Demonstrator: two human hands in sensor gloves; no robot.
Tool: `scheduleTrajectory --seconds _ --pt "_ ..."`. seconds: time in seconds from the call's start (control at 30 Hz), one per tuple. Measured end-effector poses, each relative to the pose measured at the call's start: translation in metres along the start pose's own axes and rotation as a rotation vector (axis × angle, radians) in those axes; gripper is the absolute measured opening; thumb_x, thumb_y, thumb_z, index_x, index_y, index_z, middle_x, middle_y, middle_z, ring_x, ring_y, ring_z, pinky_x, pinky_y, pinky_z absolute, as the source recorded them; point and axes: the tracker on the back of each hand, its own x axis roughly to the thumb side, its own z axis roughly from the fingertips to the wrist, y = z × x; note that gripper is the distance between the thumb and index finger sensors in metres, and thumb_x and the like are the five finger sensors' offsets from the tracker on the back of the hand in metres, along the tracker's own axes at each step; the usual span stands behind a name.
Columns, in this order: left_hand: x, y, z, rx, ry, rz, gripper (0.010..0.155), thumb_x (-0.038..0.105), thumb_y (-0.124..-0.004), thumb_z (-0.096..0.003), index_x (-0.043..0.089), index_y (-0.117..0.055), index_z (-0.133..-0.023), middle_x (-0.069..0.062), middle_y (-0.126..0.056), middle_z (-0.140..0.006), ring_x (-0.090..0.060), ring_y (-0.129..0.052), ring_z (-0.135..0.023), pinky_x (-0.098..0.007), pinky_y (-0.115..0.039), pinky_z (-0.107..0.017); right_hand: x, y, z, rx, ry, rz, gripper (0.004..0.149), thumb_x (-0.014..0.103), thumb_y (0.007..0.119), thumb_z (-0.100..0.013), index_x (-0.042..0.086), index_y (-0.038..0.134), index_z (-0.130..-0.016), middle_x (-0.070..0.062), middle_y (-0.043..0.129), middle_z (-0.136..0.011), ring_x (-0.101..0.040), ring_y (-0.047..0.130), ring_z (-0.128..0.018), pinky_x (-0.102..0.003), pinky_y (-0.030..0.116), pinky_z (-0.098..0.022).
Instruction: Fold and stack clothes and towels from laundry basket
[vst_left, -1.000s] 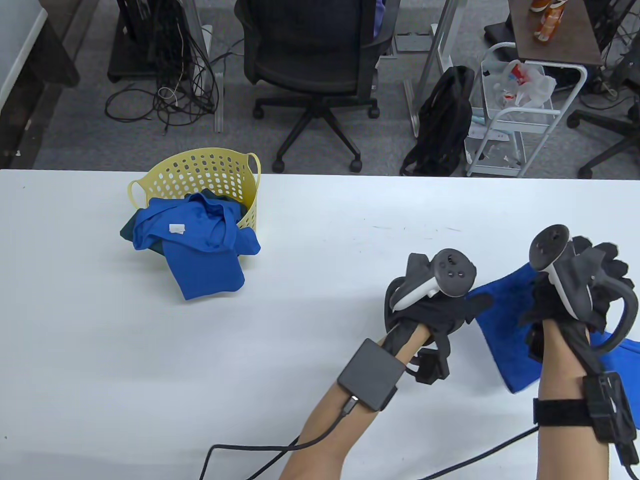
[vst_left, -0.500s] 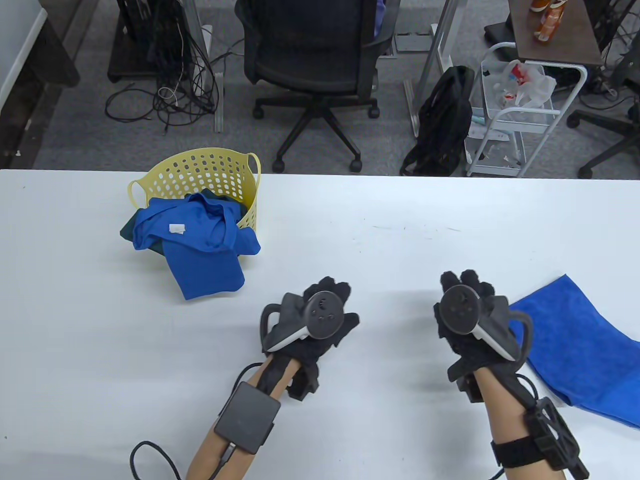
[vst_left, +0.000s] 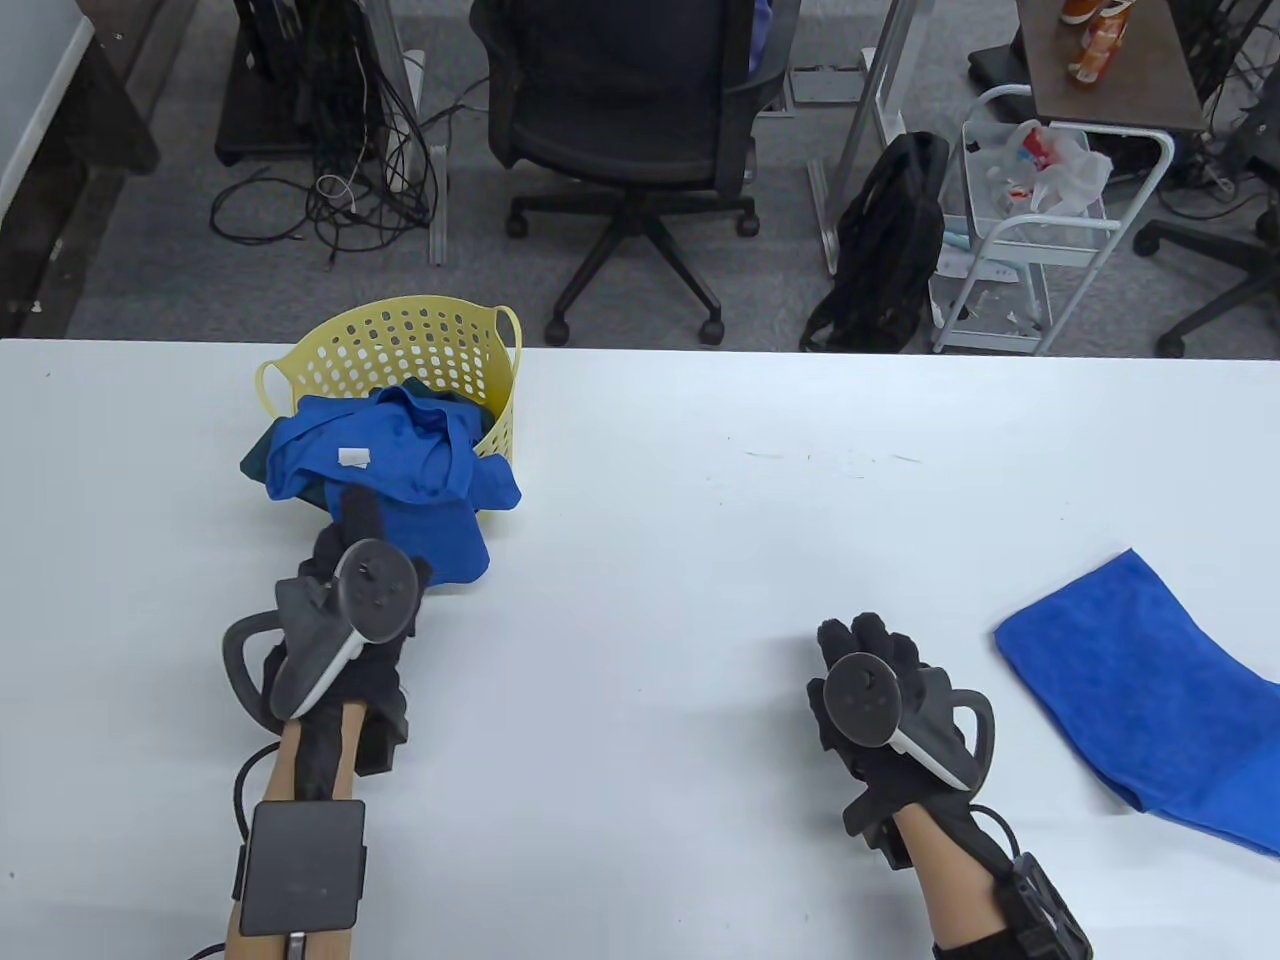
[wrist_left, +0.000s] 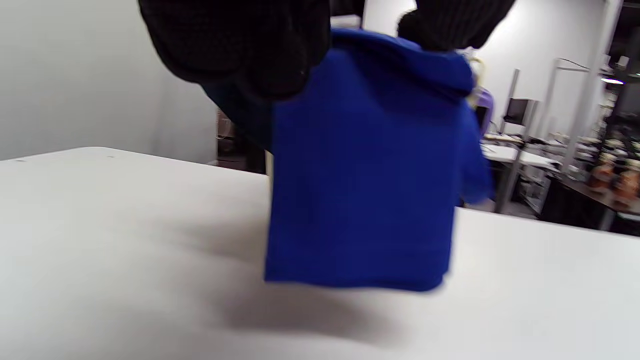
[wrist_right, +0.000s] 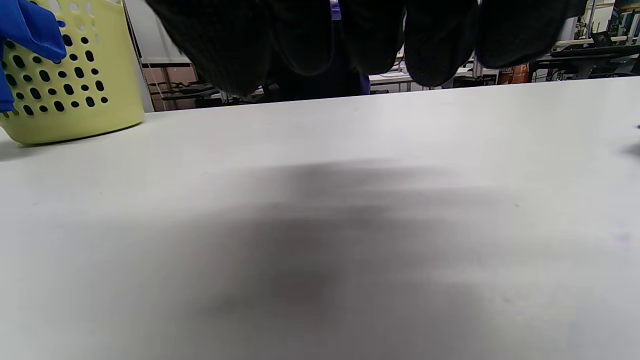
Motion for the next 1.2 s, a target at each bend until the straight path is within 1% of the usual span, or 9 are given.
scheduleTrajectory --seconds 0.47,0.6,0.67,0.77,0.9,0.97,1.07,1.1,1.2 --pt "-0.013 -0.007 -0.055 -0.081 0.217 0.048 0.075 0.054 -0.071 -0.0584 0.038 -0.032 -0.121 -0.015 -0.077 -0.108 -0.028 -0.094 -0.082 -0.047 -0.083 -0.061 -0.004 0.001 0.011 -0.002 0.002 -0.010 0.063 0.033 0.073 -0.063 0.005 0.053 -0.116 -0.034 0.047 -0.117 -0.062 0.055 -0.098 -0.074 0.055 -0.066" --pt "-0.002 -0.004 -0.056 -0.101 0.158 0.039 0.087 0.057 -0.071 -0.0580 0.044 -0.008 -0.116 -0.018 -0.073 -0.114 -0.029 -0.095 -0.081 -0.047 -0.084 -0.060 -0.002 0.003 0.009 0.011 -0.002 -0.010 0.064 0.034 0.073 -0.063 0.005 0.052 -0.116 -0.034 0.047 -0.117 -0.062 0.054 -0.098 -0.074 0.055 -0.066" --pt "0.002 -0.004 -0.057 -0.126 0.166 0.027 0.071 0.053 -0.070 -0.0598 0.046 -0.031 -0.119 -0.018 -0.075 -0.112 -0.028 -0.097 -0.079 -0.046 -0.085 -0.059 -0.002 0.003 0.009 0.008 -0.005 -0.011 0.063 0.034 0.073 -0.063 0.006 0.052 -0.116 -0.034 0.047 -0.117 -0.062 0.054 -0.098 -0.074 0.055 -0.066" --pt "0.006 0.005 -0.053 0.062 0.190 0.043 0.046 0.046 -0.068 -0.0614 0.041 -0.064 -0.107 -0.009 -0.090 -0.096 -0.021 -0.103 -0.070 -0.041 -0.090 -0.054 -0.002 0.003 0.009 0.003 -0.006 -0.009 0.063 0.034 0.073 -0.063 0.006 0.053 -0.116 -0.034 0.047 -0.117 -0.062 0.054 -0.098 -0.074 0.055 -0.066" --pt "0.018 0.026 -0.041 0.174 0.122 0.115 0.044 0.042 -0.065 -0.0622 0.037 -0.063 -0.106 -0.007 -0.083 -0.099 -0.023 -0.098 -0.077 -0.044 -0.086 -0.060 -0.003 0.004 0.008 0.004 -0.005 -0.024 0.063 0.034 0.073 -0.063 0.005 0.053 -0.116 -0.034 0.047 -0.117 -0.062 0.054 -0.098 -0.074 0.055 -0.066" --pt "0.027 0.040 -0.027 0.308 -0.002 0.188 0.044 0.041 -0.060 -0.0634 0.037 -0.058 -0.107 -0.019 -0.059 -0.116 -0.046 -0.068 -0.102 -0.066 -0.061 -0.073 -0.003 0.003 0.009 0.002 -0.005 -0.025 0.063 0.034 0.073 -0.063 0.005 0.053 -0.116 -0.034 0.047 -0.117 -0.062 0.054 -0.098 -0.074 0.055 -0.066" --pt "0.028 0.059 -0.007 0.350 -0.292 0.466 0.044 0.041 -0.053 -0.0652 0.031 -0.052 -0.108 -0.023 -0.050 -0.126 -0.054 -0.054 -0.113 -0.071 -0.048 -0.076 -0.004 0.002 0.009 -0.010 -0.014 -0.035 0.062 0.034 0.072 -0.063 0.005 0.054 -0.115 -0.034 0.047 -0.117 -0.062 0.054 -0.098 -0.074 0.055 -0.066" --pt "0.026 0.061 -0.004 0.347 -0.362 0.586 0.045 0.040 -0.054 -0.0663 0.023 -0.055 -0.108 -0.011 -0.066 -0.121 -0.044 -0.069 -0.111 -0.071 -0.049 -0.076 -0.004 0.002 0.009 -0.013 -0.019 -0.041 0.062 0.034 0.072 -0.063 0.005 0.054 -0.115 -0.034 0.047 -0.117 -0.062 0.054 -0.098 -0.074 0.055 -0.066" --pt "0.023 0.056 -0.001 0.308 -0.358 0.673 0.044 0.043 -0.061 -0.0657 0.014 -0.068 -0.098 0.000 -0.094 -0.065 -0.018 -0.097 -0.046 -0.052 -0.081 -0.061 -0.003 0.002 0.010 -0.014 -0.035 -0.055 0.062 0.034 0.072 -0.063 0.005 0.055 -0.115 -0.034 0.047 -0.117 -0.062 0.054 -0.098 -0.074 0.055 -0.066"
